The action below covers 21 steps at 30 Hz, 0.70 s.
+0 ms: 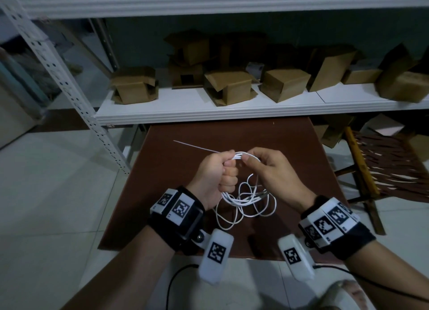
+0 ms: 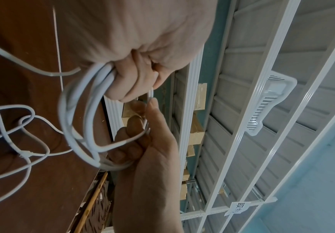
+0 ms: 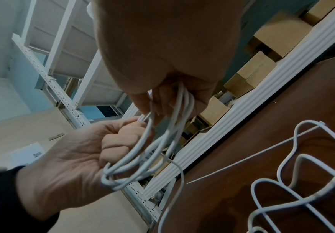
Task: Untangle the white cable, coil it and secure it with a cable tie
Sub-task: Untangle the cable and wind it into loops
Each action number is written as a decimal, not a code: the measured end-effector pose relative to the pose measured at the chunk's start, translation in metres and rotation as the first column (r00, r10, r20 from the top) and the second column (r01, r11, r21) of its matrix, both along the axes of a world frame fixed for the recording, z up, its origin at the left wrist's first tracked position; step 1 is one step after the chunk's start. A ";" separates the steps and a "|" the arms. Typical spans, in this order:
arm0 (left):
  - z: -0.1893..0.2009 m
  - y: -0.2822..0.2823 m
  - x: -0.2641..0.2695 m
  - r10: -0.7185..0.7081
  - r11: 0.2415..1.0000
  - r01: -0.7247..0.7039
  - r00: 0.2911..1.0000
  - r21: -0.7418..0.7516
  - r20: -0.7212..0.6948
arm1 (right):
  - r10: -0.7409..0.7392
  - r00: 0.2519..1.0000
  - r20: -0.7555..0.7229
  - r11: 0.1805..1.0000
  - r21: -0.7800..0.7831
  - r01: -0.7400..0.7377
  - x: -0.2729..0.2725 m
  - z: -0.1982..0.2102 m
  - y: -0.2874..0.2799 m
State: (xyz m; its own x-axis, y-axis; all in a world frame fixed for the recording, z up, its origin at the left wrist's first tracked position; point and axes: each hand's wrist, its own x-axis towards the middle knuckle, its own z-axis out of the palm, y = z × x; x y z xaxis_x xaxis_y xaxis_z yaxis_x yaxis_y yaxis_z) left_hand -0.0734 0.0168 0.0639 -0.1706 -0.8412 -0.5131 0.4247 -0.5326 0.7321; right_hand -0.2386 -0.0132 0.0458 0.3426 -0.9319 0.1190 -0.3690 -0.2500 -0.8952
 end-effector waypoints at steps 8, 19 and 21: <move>0.003 -0.001 0.002 0.160 0.987 -0.160 0.975 0.013 -0.156 | -0.124 0.984 0.127 0.992 0.033 0.120 -0.001 0.006 0.003; 0.002 -0.005 0.014 0.270 0.960 -0.278 0.888 0.034 -0.372 | -0.242 0.791 0.562 0.899 0.437 -0.036 0.010 0.014 0.004; 0.002 -0.006 0.015 0.275 0.958 -0.284 0.888 0.030 -0.368 | -0.263 0.751 0.605 0.866 0.491 -0.093 0.010 0.019 0.007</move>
State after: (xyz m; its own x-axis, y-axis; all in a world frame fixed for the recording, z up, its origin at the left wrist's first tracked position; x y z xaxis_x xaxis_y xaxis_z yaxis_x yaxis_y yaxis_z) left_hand -0.0589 0.0112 0.0660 -0.0978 -0.8931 -0.4391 0.7925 -0.3368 0.5084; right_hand -0.2285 -0.0065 0.0650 0.2660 -0.9478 -0.1759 0.3307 0.2612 -0.9069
